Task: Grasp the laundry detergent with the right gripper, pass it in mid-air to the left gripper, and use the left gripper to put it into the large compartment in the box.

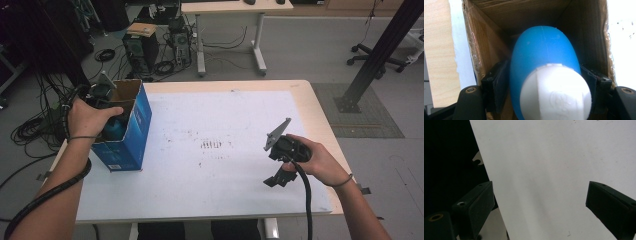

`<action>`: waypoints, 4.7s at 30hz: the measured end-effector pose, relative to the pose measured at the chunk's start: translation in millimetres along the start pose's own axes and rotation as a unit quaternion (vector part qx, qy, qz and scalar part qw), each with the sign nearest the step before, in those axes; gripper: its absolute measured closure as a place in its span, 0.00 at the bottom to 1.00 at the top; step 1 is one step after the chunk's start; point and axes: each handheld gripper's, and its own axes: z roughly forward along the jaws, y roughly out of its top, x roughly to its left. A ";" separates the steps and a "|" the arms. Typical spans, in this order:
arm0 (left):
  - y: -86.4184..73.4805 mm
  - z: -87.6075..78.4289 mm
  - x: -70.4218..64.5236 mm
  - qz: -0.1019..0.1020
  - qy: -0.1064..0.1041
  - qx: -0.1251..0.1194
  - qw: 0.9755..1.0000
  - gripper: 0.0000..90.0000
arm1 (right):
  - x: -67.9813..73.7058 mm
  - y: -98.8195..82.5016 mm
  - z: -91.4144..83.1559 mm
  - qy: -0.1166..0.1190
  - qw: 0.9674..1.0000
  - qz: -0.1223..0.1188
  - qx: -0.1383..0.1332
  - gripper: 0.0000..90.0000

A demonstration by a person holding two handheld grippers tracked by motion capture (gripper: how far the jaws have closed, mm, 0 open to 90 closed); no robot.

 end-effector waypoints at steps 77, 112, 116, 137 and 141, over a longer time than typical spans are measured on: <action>13.8 -142.4 -58.6 0.116 -0.022 -0.051 0.992 0.07 | -8.2 10.4 -2.9 0.000 1.000 0.005 0.001 0.08; -57.1 -51.7 -146.3 0.274 -0.101 0.005 0.956 0.06 | -24.6 47.9 -17.2 -0.013 1.000 0.023 -0.003 0.08; -62.8 -41.7 -150.7 0.284 -0.092 0.009 0.954 0.06 | -24.8 54.0 -20.7 -0.013 1.000 0.020 -0.005 0.08; -90.8 14.2 -165.9 0.333 -0.085 0.024 0.939 0.08 | -11.7 99.8 -67.8 -0.031 0.999 -0.004 -0.007 0.08; -93.0 18.5 -165.0 0.342 -0.081 0.024 0.936 0.07 | -10.6 105.1 -72.5 -0.033 0.999 -0.006 -0.008 0.08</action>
